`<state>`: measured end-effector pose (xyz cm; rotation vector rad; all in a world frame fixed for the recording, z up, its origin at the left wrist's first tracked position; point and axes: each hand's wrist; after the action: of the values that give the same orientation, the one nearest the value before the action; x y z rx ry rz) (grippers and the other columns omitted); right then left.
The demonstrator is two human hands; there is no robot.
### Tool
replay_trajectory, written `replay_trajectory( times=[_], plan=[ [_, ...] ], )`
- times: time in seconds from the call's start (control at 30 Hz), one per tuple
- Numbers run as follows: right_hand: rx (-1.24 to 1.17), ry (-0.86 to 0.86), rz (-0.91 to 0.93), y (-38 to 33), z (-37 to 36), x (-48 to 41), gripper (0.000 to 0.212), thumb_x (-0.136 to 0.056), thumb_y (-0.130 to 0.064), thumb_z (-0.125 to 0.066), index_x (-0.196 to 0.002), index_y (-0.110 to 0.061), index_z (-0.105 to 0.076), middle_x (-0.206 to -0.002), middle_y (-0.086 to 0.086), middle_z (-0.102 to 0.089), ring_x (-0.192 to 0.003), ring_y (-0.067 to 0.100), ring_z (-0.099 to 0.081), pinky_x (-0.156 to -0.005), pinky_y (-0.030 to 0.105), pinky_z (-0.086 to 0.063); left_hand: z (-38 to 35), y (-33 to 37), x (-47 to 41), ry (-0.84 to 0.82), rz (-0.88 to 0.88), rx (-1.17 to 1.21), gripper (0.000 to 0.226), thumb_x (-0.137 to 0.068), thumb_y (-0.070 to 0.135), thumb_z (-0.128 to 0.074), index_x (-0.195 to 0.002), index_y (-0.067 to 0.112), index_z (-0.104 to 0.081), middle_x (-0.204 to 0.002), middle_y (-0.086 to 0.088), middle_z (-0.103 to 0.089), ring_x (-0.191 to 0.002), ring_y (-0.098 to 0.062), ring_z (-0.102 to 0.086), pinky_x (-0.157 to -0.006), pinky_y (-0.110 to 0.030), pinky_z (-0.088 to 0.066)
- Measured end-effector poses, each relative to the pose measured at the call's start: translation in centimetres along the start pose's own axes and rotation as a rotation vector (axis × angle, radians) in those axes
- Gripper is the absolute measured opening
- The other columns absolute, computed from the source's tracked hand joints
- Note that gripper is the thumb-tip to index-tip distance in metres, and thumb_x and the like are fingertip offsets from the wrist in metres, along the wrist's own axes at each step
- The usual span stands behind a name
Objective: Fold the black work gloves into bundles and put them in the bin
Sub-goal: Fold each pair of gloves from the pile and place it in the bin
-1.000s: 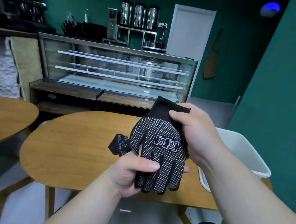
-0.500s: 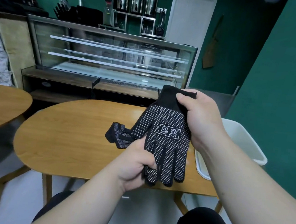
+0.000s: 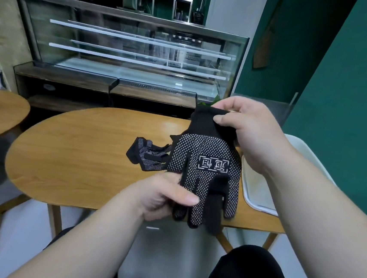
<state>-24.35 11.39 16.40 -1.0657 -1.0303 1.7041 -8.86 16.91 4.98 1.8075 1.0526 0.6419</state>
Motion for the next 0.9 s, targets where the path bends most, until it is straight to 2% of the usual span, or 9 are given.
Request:
replay_trajectory(
  times=[0.13, 0.27, 0.4, 0.5, 0.57, 0.63, 0.73, 0.87, 0.9],
  plan=[
    [-0.140, -0.042, -0.024, -0.6, 0.2, 0.1, 0.019, -0.091, 0.000, -0.057, -0.094, -0.013, -0.070, -0.072, 0.005, -0.069, -0.059, 0.018, -0.065, -0.049, 0.024, -0.046, 0.3, 0.1, -0.4, -0.157, -0.146, 0.228, 0.060, -0.065, 0.015, -0.079, -0.117, -0.008, -0.061, -0.114, -0.025, -0.061, -0.108, -0.039, -0.053, -0.110, -0.062, -0.027],
    [-0.214, -0.086, -0.009, -1.4, 0.2, 0.3, 0.018, -0.092, 0.000, -0.057, -0.100, -0.009, -0.069, -0.076, 0.009, -0.067, -0.065, 0.023, -0.063, -0.054, 0.028, -0.048, -0.7, 0.8, -0.7, -0.025, -0.198, 0.072, 0.060, -0.048, 0.028, -0.094, -0.099, 0.001, -0.076, -0.097, -0.018, -0.073, -0.089, -0.033, -0.070, -0.079, -0.043, -0.058],
    [-0.203, -0.078, 0.037, -1.9, 0.0, 0.3, 0.016, -0.093, -0.002, -0.058, -0.105, -0.007, -0.068, -0.079, 0.010, -0.068, -0.069, 0.025, -0.064, -0.060, 0.032, -0.048, -2.0, 1.5, -0.8, 0.046, -0.197, -0.022, 0.056, -0.057, 0.015, -0.090, -0.108, 0.002, -0.071, -0.109, -0.030, -0.068, -0.105, -0.050, -0.064, -0.094, -0.065, -0.047],
    [-0.162, -0.065, 0.074, -1.9, -0.1, 0.4, 0.014, -0.094, -0.002, -0.060, -0.104, -0.008, -0.067, -0.078, 0.007, -0.070, -0.065, 0.019, -0.065, -0.055, 0.026, -0.050, -3.1, 1.6, -1.1, 0.178, -0.203, -0.050, 0.026, -0.074, 0.000, -0.070, -0.098, -0.001, -0.059, -0.074, -0.011, -0.069, -0.069, -0.031, -0.070, -0.087, -0.055, -0.054],
    [-0.080, -0.034, 0.096, -1.7, 0.1, 0.3, 0.011, -0.093, -0.005, -0.062, -0.100, -0.012, -0.066, -0.075, 0.002, -0.070, -0.062, 0.015, -0.064, -0.054, 0.026, -0.049, -3.1, 1.4, -1.4, 0.268, -0.213, -0.064, 0.016, -0.075, 0.005, -0.068, -0.084, 0.002, -0.055, -0.059, -0.006, -0.057, -0.051, -0.020, -0.058, -0.066, -0.042, -0.056],
    [0.023, -0.023, 0.089, -1.5, 0.5, 0.2, 0.008, -0.090, -0.009, -0.068, -0.096, -0.014, -0.067, -0.073, 0.000, -0.070, -0.058, 0.013, -0.062, -0.056, 0.031, -0.050, -2.7, 1.3, -1.4, 0.333, -0.204, -0.076, 0.014, -0.074, 0.007, -0.068, -0.074, 0.007, -0.054, -0.057, -0.006, -0.050, -0.047, -0.018, -0.048, -0.045, -0.027, -0.044],
    [0.252, -0.095, 0.057, -1.7, 1.0, 0.2, 0.013, -0.085, -0.028, -0.075, -0.088, -0.016, -0.074, -0.074, 0.003, -0.073, -0.060, 0.013, -0.062, -0.063, 0.038, -0.055, -2.1, 1.4, -0.9, 0.331, -0.109, -0.102, 0.018, -0.081, 0.003, -0.063, -0.066, 0.012, -0.062, -0.059, -0.007, -0.051, -0.051, -0.017, -0.049, -0.041, -0.022, -0.038],
    [0.415, -0.117, 0.057, -1.8, 0.4, -0.1, 0.025, -0.081, -0.039, -0.078, -0.079, -0.015, -0.071, -0.070, 0.004, -0.071, -0.062, 0.018, -0.060, -0.067, 0.043, -0.055, -2.8, 1.4, -0.6, 0.161, -0.001, -0.268, 0.030, -0.095, 0.004, -0.044, -0.099, -0.002, -0.072, -0.058, -0.008, -0.061, -0.045, -0.017, -0.048, -0.044, -0.023, -0.041],
    [0.413, -0.105, 0.059, -1.7, 0.4, -0.3, 0.024, -0.080, -0.040, -0.078, -0.079, -0.016, -0.070, -0.071, 0.003, -0.072, -0.063, 0.018, -0.061, -0.068, 0.047, -0.056, -3.0, 1.2, -0.6, 0.163, 0.014, -0.288, 0.029, -0.098, 0.006, -0.044, -0.097, -0.001, -0.072, -0.055, -0.008, -0.058, -0.043, -0.016, -0.047, -0.043, -0.022, -0.040]
  ],
)
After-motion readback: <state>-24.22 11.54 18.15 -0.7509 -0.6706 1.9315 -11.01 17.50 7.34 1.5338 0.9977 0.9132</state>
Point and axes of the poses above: each hand's wrist, its own x-axis away from the middle knuckle, its own z-axis out of the back of the hand, y = z × x
